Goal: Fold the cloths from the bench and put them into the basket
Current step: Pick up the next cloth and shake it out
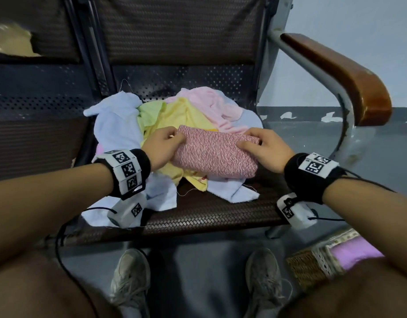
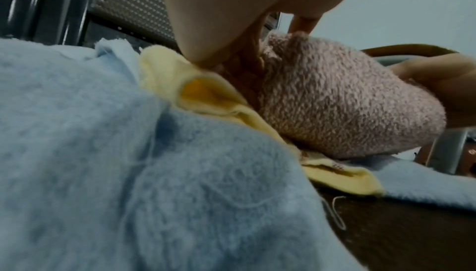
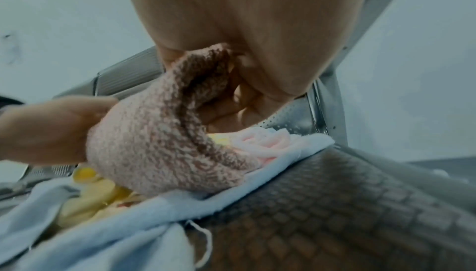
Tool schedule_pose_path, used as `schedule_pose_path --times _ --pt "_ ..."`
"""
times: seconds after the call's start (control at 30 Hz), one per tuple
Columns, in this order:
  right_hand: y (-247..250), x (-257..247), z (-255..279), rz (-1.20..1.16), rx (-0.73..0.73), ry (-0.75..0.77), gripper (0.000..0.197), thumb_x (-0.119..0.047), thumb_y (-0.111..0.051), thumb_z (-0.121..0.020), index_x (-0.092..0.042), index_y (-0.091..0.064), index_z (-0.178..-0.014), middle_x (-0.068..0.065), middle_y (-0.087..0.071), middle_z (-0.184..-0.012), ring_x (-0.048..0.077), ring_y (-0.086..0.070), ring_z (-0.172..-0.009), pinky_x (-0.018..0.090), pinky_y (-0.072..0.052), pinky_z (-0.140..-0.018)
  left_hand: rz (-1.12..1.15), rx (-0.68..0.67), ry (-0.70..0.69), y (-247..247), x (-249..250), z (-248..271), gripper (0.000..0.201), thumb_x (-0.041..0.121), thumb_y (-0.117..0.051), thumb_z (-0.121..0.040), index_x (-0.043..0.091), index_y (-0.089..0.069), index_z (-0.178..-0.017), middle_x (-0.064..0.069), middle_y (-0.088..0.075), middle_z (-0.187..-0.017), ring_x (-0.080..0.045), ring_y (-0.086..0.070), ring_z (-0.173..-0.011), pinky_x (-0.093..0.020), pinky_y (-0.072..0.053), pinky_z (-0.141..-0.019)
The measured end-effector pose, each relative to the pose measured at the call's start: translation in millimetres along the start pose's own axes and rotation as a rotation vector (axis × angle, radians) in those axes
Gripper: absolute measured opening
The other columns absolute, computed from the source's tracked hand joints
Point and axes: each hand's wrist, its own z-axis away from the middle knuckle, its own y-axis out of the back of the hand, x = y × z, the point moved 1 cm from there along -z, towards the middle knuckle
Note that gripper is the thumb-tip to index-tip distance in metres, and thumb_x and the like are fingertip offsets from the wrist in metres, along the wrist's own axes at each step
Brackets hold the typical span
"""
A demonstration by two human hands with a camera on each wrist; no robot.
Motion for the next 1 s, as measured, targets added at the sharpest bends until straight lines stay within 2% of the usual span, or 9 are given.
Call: schedule_pose_path --times 0.23,0.33,0.4,0.47,0.57,0.7,0.77,0.87,1.0 --pt "-18.5 16.7 -10.1 0.202 -0.179 -0.192 0.031 -0.040 -0.059 -0.096 -0.011 -0.072 -0.097 0.007 -0.072 -0.096 0.022 -0.066 -0.090 0.034 -0.050 -0.086 -0.416 0.064 0.190 -6.3 2.1 -2.5 0.063 0.066 -0.037 -0.095 0.009 -0.061 -0.108 -0.011 -0.067 -0.106 -0.026 -0.058 -0.089 -0.034 -0.040 -0.073" --pt "-18.2 18.1 -10.4 0.242 -0.188 -0.216 0.037 -0.044 -0.058 -0.097 -0.010 -0.073 -0.094 0.010 -0.073 -0.092 0.024 -0.067 -0.089 0.034 -0.051 -0.085 -0.457 -0.088 0.382 -5.5 13.7 1.6 0.098 0.088 -0.020 -0.081 0.004 -0.069 -0.091 -0.013 -0.073 -0.078 -0.024 -0.065 -0.060 -0.029 -0.048 -0.059" --pt "-18.3 16.7 -10.3 0.265 -0.187 -0.222 0.036 -0.045 -0.057 -0.097 -0.013 -0.071 -0.089 0.008 -0.072 -0.090 0.023 -0.065 -0.087 0.032 -0.048 -0.079 -0.287 -0.250 0.536 -7.8 19.9 5.3 0.101 0.096 -0.024 -0.072 0.004 -0.068 -0.074 -0.008 -0.067 -0.055 -0.019 -0.059 -0.039 -0.022 -0.046 -0.047" --pt "-18.7 12.7 -9.1 0.300 -0.188 -0.224 0.033 -0.045 -0.056 -0.097 -0.016 -0.068 -0.086 0.005 -0.069 -0.088 0.022 -0.062 -0.086 0.029 -0.042 -0.074 -0.150 -0.347 0.591 -11.6 22.4 6.2 0.090 0.090 -0.041 -0.075 0.004 -0.068 -0.083 -0.007 -0.070 -0.057 -0.017 -0.064 -0.042 -0.021 -0.049 -0.047" --pt "-14.5 8.3 -6.9 0.328 -0.214 -0.256 0.035 -0.044 -0.057 -0.096 -0.012 -0.069 -0.090 0.007 -0.070 -0.089 0.022 -0.063 -0.084 0.031 -0.048 -0.077 0.117 -0.223 0.520 -16.2 26.9 1.5 0.062 0.056 -0.069 -0.084 0.001 -0.060 -0.110 -0.014 -0.075 -0.083 -0.022 -0.075 -0.065 -0.032 -0.062 -0.063" --pt "-4.5 -3.6 2.7 0.360 -0.239 -0.236 0.019 -0.033 -0.067 -0.089 -0.018 -0.068 -0.101 0.006 -0.071 -0.101 0.021 -0.065 -0.089 0.033 -0.052 -0.087 0.377 0.010 0.273 -18.8 52.1 0.1 0.041 0.026 -0.082 -0.073 0.010 -0.056 -0.101 -0.009 -0.065 -0.096 -0.019 -0.064 -0.076 -0.039 -0.060 -0.075" --pt "3.7 -14.4 9.1 0.265 -0.188 -0.138 0.056 -0.026 -0.072 -0.085 -0.019 -0.049 -0.136 0.005 -0.062 -0.126 0.021 -0.060 -0.112 0.039 -0.048 -0.100 0.407 0.033 0.145 -17.7 70.2 5.1 0.038 0.024 -0.080 -0.067 0.017 -0.054 -0.094 -0.004 -0.060 -0.090 -0.020 -0.057 -0.080 -0.041 -0.053 -0.075" --pt "18.5 -45.7 23.0 -0.138 -0.048 -0.024 0.082 -0.034 -0.077 -0.080 -0.029 -0.031 -0.148 -0.002 -0.051 -0.144 0.013 -0.051 -0.130 0.036 -0.045 -0.106 0.485 -0.002 -0.020 -17.4 98.7 19.9 0.028 0.019 -0.072 -0.064 0.017 -0.058 -0.088 0.003 -0.063 -0.081 -0.012 -0.061 -0.077 -0.030 -0.048 -0.068" --pt "26.1 -83.5 42.6 -0.522 -0.004 -0.029 0.054 -0.028 -0.077 -0.084 -0.019 -0.056 -0.133 0.001 -0.068 -0.126 0.016 -0.065 -0.116 0.034 -0.050 -0.103 0.558 -0.116 -0.114 -21.9 126.0 39.8 0.043 0.015 -0.065 -0.068 0.006 -0.068 -0.110 -0.010 -0.074 -0.106 -0.015 -0.069 -0.094 -0.031 -0.056 -0.083"
